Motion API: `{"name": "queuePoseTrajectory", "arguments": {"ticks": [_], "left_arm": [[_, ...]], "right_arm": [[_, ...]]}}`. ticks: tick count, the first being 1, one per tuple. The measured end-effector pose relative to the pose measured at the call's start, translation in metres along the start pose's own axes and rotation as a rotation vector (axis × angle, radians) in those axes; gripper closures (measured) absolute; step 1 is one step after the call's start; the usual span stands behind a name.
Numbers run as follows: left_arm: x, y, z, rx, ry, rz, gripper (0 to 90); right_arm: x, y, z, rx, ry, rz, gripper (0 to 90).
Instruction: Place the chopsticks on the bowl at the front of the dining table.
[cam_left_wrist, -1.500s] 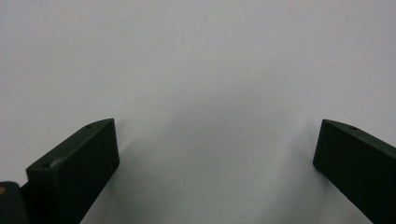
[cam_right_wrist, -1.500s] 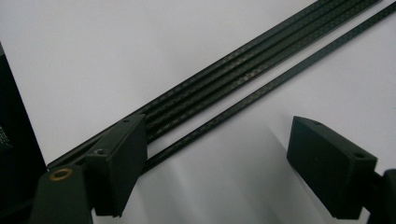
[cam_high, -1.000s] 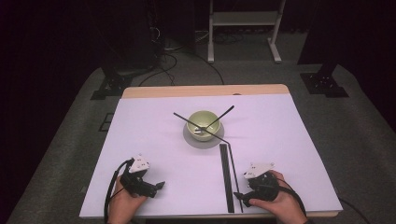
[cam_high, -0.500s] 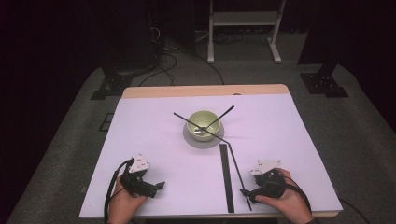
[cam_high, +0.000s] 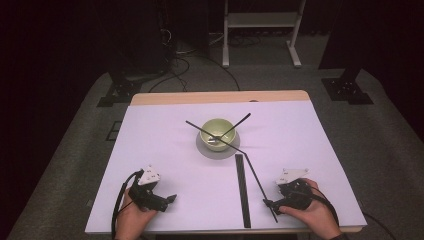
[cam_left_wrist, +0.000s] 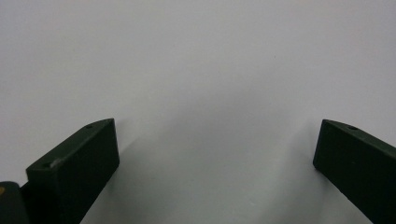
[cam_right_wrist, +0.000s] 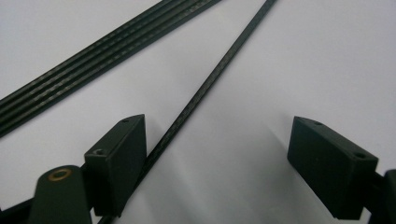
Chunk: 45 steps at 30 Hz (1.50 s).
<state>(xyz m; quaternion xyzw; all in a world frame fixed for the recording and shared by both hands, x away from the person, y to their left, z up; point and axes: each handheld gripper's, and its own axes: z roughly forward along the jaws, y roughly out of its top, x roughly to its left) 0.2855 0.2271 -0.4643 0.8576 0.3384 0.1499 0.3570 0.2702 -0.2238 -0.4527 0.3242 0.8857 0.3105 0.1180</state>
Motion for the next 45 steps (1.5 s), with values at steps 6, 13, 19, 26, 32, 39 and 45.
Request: {"name": "queuePoseTrajectory", "arguments": {"ticks": [6, 13, 19, 26, 32, 39, 45], "left_arm": [[0.000, 0.000, 0.000, 0.000, 0.000, 0.000, 0.0], [0.000, 0.000, 0.000, 0.000, 0.000, -0.001, 0.0], [0.000, 0.000, 0.000, 0.000, 0.000, 0.000, 0.0], [0.000, 0.000, 0.000, 0.000, 0.000, -0.001, 0.0], [0.000, 0.000, 0.000, 0.000, 0.000, -0.001, 0.0], [0.000, 0.000, 0.000, 0.000, 0.000, 0.000, 0.0], [0.000, 0.000, 0.000, 0.000, 0.000, -0.001, 0.0]], "right_arm": [[-0.006, -0.003, -0.002, 0.003, -0.011, 0.013, 18.4], [-0.015, -0.008, -0.007, 0.001, -0.029, 0.040, 18.4], [-0.023, -0.013, -0.011, 0.001, -0.051, 0.059, 18.6], [-0.034, -0.018, -0.015, -0.002, -0.068, 0.088, 18.7], [-0.040, -0.022, -0.018, -0.002, -0.086, 0.107, 18.8], [-0.050, -0.028, -0.022, -0.007, -0.108, 0.132, 19.5], [-0.057, -0.032, -0.026, -0.012, -0.129, 0.157, 19.8]]}}
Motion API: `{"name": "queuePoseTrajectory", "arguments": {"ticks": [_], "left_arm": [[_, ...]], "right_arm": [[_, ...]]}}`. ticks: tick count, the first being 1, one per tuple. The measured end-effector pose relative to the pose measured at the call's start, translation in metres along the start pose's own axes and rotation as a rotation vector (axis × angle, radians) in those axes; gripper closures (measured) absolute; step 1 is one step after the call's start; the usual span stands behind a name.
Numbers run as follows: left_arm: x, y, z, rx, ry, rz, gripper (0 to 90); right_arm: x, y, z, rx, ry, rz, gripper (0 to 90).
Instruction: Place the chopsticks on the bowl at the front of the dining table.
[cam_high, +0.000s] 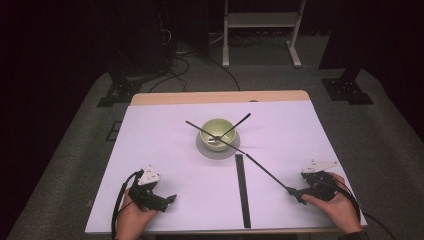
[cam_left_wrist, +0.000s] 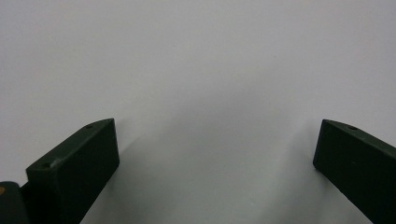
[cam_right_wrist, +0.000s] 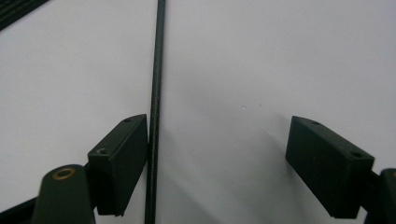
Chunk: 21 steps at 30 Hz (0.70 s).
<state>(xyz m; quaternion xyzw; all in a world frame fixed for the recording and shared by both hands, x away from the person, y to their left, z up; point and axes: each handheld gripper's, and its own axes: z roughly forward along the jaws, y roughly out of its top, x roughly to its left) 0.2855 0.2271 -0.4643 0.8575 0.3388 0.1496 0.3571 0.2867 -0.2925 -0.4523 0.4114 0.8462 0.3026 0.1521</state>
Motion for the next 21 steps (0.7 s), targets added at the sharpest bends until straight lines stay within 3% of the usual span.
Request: {"name": "queuePoseTrajectory", "arguments": {"ticks": [14, 21], "left_arm": [[0.000, 0.000, 0.000, 0.000, 0.000, 0.000, 0.0], [0.000, 0.000, 0.000, 0.000, 0.000, 0.000, 0.0]], "right_arm": [[-0.016, -0.007, -0.005, -0.008, -0.031, 0.038, 19.9], [-0.022, -0.010, -0.005, -0.015, -0.024, 0.054, 19.4]]}}
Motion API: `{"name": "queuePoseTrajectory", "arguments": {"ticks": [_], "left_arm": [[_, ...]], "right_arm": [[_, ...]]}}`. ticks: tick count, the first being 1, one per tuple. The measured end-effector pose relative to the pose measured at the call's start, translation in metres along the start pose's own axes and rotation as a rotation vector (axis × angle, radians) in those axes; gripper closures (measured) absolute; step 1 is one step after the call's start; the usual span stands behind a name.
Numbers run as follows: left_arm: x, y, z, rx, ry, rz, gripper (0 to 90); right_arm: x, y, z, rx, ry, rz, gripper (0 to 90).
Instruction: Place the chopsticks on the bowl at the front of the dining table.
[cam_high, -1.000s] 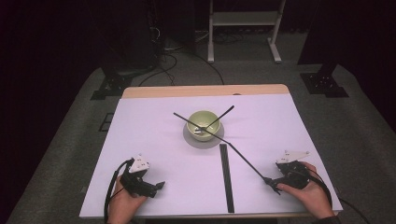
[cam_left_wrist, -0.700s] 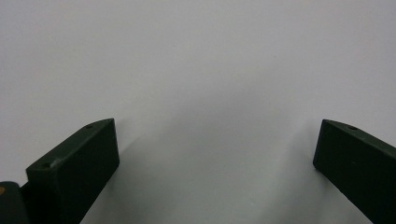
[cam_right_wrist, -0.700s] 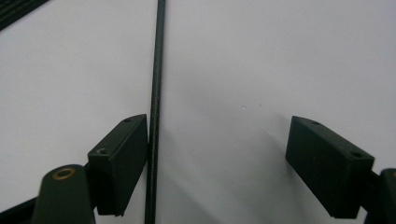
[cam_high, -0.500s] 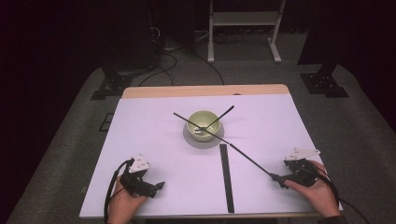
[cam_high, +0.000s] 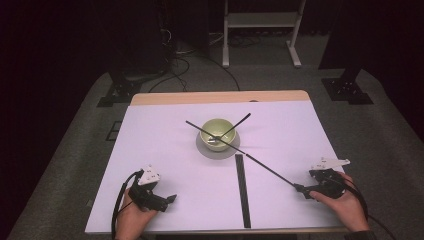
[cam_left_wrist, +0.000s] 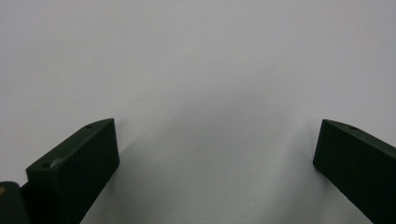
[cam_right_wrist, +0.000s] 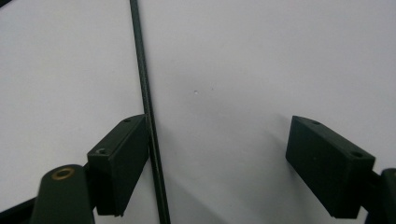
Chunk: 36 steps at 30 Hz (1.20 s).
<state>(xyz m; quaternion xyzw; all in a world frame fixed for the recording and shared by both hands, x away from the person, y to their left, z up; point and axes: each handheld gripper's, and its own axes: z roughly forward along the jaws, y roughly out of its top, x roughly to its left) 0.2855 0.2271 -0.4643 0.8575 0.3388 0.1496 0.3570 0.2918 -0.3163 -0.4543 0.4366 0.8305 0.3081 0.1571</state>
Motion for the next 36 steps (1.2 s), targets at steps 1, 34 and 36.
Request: {"name": "queuePoseTrajectory", "arguments": {"ticks": [1, 34, 36], "left_arm": [[0.000, 0.000, 0.000, 0.000, 0.000, 0.001, 0.0], [0.000, 0.000, 0.000, 0.000, 0.000, 0.000, 0.0], [0.000, 0.000, 0.000, 0.000, 0.000, 0.000, 0.0]], "right_arm": [[0.000, 0.000, 0.000, 0.001, 0.001, 0.000, 19.2], [0.009, 0.037, 0.012, -0.088, 0.126, -0.064, 50.4], [0.011, 0.040, 0.013, -0.091, 0.140, -0.071, 55.2]]}}
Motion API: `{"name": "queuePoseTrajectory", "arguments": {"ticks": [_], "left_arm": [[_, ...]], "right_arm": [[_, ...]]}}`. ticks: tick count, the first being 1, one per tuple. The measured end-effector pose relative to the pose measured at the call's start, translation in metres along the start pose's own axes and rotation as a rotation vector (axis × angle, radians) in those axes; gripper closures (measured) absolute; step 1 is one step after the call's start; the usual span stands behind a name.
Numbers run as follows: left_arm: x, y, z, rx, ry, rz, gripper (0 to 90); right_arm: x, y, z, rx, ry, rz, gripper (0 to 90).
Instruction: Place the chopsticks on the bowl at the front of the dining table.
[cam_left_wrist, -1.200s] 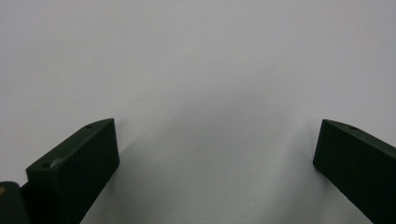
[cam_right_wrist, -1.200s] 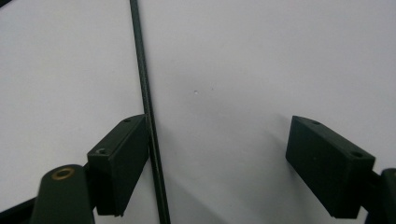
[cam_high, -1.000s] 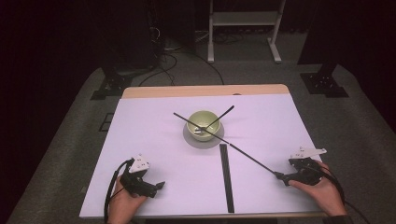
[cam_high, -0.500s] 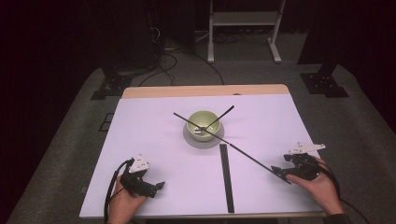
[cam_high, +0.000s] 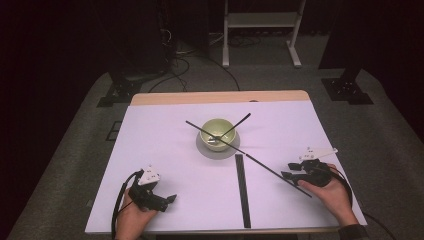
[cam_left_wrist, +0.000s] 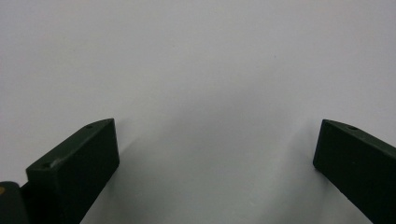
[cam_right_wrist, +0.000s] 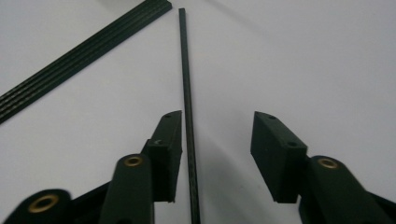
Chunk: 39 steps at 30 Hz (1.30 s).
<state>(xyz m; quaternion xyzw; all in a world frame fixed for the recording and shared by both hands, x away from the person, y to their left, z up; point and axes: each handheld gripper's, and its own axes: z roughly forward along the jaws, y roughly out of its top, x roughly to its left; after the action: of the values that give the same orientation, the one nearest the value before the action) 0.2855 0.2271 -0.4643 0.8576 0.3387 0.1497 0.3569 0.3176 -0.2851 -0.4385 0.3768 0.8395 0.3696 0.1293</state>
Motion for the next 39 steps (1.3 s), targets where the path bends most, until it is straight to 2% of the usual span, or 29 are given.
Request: {"name": "queuePoseTrajectory", "arguments": {"ticks": [7, 17, 33, 39], "left_arm": [[0.000, 0.000, 0.000, 0.000, 0.000, 0.000, 0.0], [0.000, 0.000, 0.000, 0.000, 0.000, 0.000, 0.0], [0.000, 0.000, 0.000, 0.000, 0.000, 0.000, 0.0], [0.000, 0.000, 0.000, 0.000, 0.000, -0.001, 0.0]], "right_arm": [[0.002, 0.009, 0.011, 0.011, 0.039, -0.016, 63.8], [0.004, 0.016, 0.024, 0.033, 0.056, -0.023, 71.6], [0.005, 0.019, 0.037, 0.064, 0.073, -0.028, 82.3], [0.007, 0.019, 0.039, 0.066, 0.063, -0.038, 84.9]]}}
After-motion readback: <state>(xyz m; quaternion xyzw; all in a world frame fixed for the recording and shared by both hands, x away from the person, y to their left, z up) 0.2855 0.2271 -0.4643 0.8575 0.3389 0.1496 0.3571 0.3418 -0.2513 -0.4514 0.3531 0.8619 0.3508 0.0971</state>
